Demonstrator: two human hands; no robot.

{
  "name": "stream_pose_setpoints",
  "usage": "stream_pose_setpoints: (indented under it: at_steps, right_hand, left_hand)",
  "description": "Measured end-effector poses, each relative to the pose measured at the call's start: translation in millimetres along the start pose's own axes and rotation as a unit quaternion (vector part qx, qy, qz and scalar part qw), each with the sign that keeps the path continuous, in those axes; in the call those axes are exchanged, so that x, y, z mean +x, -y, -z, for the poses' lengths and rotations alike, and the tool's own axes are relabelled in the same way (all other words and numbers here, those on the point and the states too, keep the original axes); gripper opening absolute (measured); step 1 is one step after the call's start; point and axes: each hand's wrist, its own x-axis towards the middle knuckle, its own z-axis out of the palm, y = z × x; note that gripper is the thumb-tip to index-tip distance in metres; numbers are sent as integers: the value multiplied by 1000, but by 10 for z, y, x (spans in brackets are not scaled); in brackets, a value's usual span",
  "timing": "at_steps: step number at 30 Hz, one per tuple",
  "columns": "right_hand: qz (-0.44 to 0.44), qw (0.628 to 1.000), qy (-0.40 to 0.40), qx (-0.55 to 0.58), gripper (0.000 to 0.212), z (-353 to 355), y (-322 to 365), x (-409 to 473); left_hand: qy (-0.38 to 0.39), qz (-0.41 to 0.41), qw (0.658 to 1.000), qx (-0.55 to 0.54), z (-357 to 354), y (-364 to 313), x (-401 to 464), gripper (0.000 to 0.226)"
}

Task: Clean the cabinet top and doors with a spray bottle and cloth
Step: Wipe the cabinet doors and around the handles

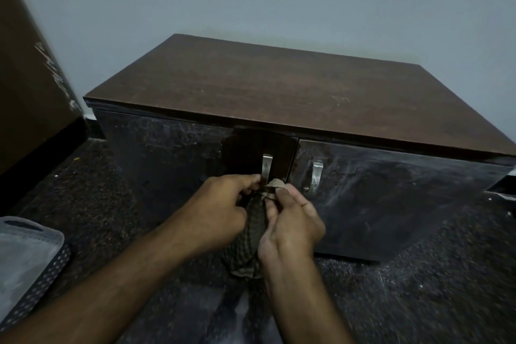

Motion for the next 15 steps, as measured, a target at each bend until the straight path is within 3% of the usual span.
stream_pose_setpoints:
  at_steps: [4, 6, 7, 9, 11, 13, 15]
  right_hand:
    - [185, 981, 22, -46, 22, -39, 5, -41]
    - [289, 952, 45, -92, 24, -39, -52, -49]
    - [366, 920, 46, -135, 24, -9, -93, -25]
    - [516, 819, 66, -241, 22, 83, -173, 49]
    - [603, 720, 80, -334, 18, 209, -232, 191]
    - [623, 681, 67, -379, 12, 269, -245, 286]
    - [613, 681, 44, -399, 8, 277, -254, 293]
  left_hand:
    - [1, 1, 1000, -13, 2, 29, -14, 75]
    - [-5, -5, 1000, -13, 20, 34, -5, 75]
    - [-8, -6, 1000, -13, 23, 37, -2, 75]
    - [-12, -6, 1000, -17, 16, 53, 7, 75]
    - [-12, -6, 1000, -23, -4, 74, 13, 75]
    - [-20, -7, 999, -29, -11, 98, 16, 74]
    - [-37, -14, 999, -36, 1, 97, 19, 72]
